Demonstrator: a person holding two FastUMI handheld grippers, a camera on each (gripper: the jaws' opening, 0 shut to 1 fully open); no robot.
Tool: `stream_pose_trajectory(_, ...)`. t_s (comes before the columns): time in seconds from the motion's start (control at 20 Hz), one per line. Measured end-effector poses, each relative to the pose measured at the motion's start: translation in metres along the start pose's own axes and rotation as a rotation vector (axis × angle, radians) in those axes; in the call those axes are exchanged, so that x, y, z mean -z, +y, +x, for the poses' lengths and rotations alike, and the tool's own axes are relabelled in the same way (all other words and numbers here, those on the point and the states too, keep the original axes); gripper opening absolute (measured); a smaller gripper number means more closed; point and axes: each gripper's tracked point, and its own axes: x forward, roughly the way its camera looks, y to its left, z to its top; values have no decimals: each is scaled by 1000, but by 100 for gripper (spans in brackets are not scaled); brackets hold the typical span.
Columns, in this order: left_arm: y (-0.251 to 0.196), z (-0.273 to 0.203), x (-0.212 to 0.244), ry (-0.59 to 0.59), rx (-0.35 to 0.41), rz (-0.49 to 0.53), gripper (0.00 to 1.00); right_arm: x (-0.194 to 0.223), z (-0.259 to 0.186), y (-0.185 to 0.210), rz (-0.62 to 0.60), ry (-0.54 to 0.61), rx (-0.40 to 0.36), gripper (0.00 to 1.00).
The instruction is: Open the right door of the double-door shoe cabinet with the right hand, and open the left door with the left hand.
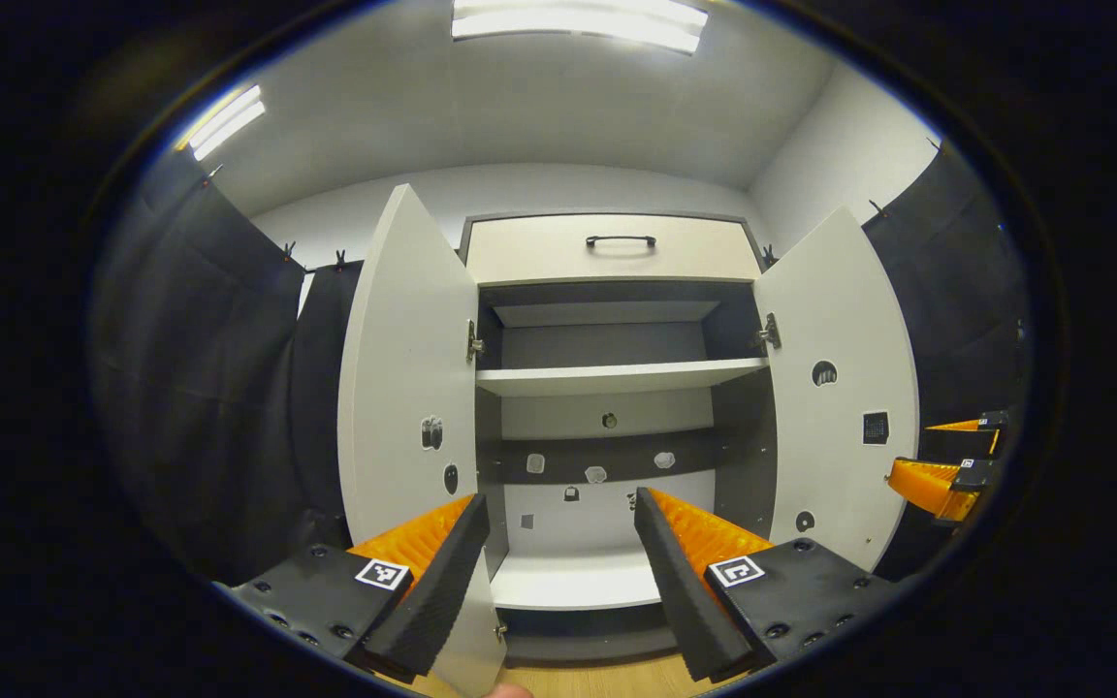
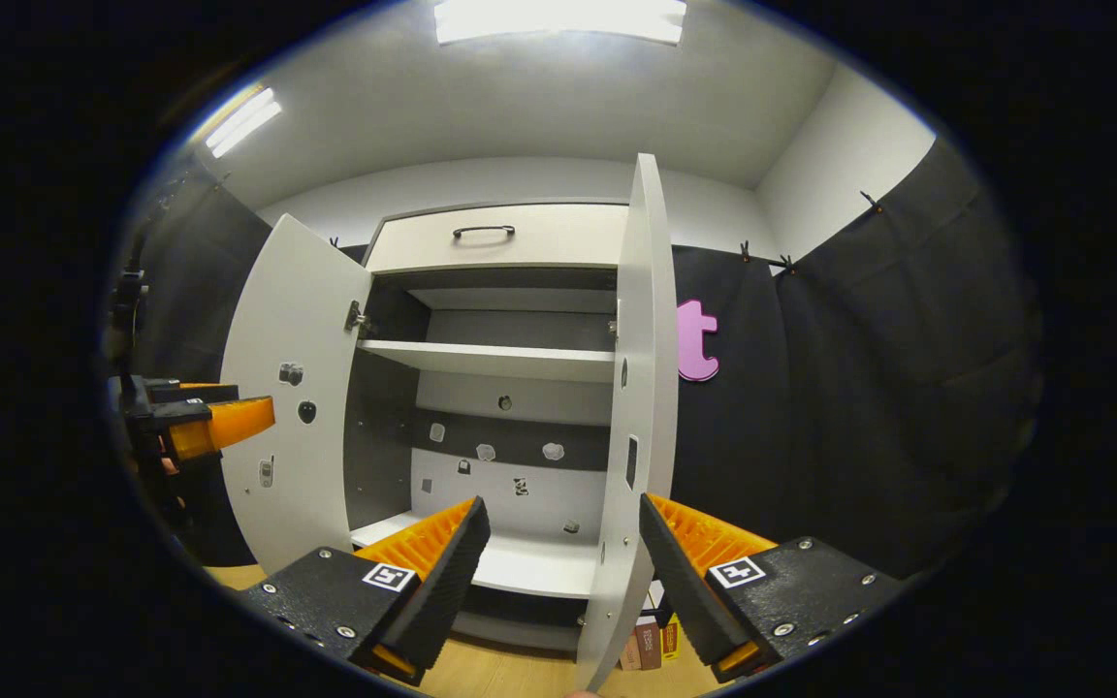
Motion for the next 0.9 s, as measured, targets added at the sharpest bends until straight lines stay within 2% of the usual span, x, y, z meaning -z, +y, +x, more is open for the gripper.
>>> stream_pose_trajectory(0.1,6,1,2,3,-12,-3,96,1,3,0,7,3,0,92)
stream_pose_trajectory(0.15,8,3,2,3,-19,-6,96,1,4,-1,12,2,3,94)
stream_pose_trajectory(0.6,34,7,10,16,-69,-12,97,-1,10,-1,7,-13,10,94)
stream_pose_trajectory(0.9,44,5,12,7,-85,-21,96,-1,10,6,24,-12,-12,94)
